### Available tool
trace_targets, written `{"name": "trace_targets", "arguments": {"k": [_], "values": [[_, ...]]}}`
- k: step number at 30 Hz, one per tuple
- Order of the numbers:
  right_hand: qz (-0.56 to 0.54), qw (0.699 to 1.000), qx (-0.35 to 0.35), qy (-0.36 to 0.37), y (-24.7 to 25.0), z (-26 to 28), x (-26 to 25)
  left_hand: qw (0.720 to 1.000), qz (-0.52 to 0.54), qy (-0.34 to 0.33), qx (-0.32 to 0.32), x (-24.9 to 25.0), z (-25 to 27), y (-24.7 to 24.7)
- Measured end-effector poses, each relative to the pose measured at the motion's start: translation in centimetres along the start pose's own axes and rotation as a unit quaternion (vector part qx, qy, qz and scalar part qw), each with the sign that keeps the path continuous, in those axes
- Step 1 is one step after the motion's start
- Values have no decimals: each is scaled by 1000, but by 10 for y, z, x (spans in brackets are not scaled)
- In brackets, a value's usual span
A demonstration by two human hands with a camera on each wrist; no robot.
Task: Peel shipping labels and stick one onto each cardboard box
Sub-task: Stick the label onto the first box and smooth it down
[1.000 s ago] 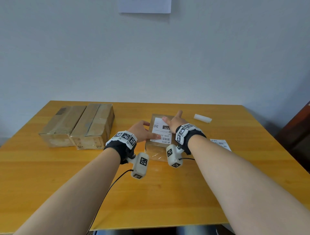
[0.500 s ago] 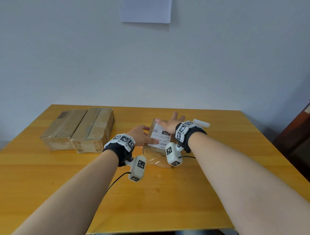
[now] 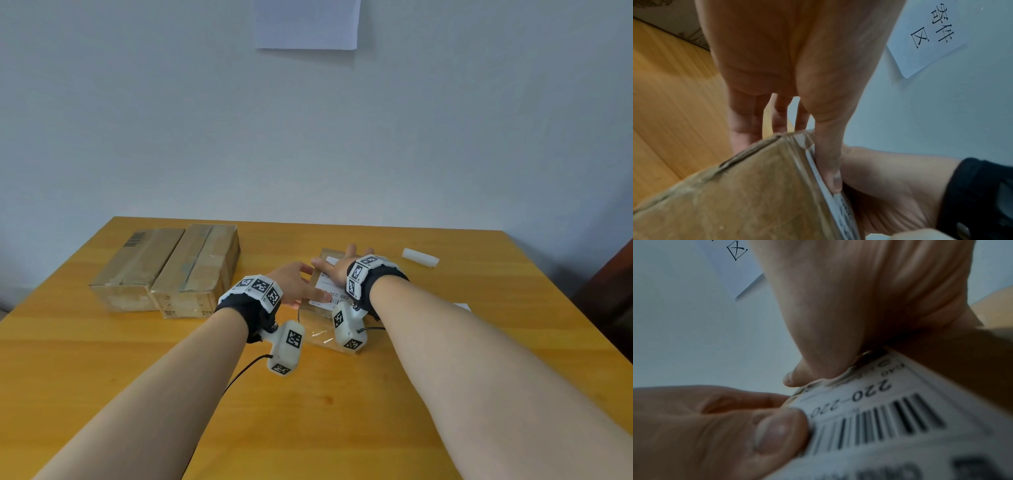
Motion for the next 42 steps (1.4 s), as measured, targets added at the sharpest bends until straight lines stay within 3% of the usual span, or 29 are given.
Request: {"name": "trace_targets", "arguments": {"k": [19,27,29,33,36,40,42], "values": [[-14,999,-17,38,17,-25,23,996,81,15,-14,-2,2,0],[-7,996,-32,79,26,-25,29,997,65,27,-12,1,8,-2],[-32,995,-45,88,28,-25,30,998,57,32,-8,2,11,-3],[-200,972,-75,99,18,-55,40,996,63,58,29,5,15,-8],[-213,962,-127,114,5,-79,43,993,83,70,38,9,19,-16],[-202,959,-117,159,11,-21,35,990,107,77,54,15,24,-23],[-200,955,-85,200,20,25,31,990,70,63,100,17,23,-23]]}}
Point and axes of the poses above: each hand's wrist, its own z-axis away from the middle knuckle, its own y-axis out of the back of the hand, x = y × z, the point moved 1 cm from there along -z, towards the middle knuckle, and after that the axes turned 8 degrees about -x, right-handed, at the moved point
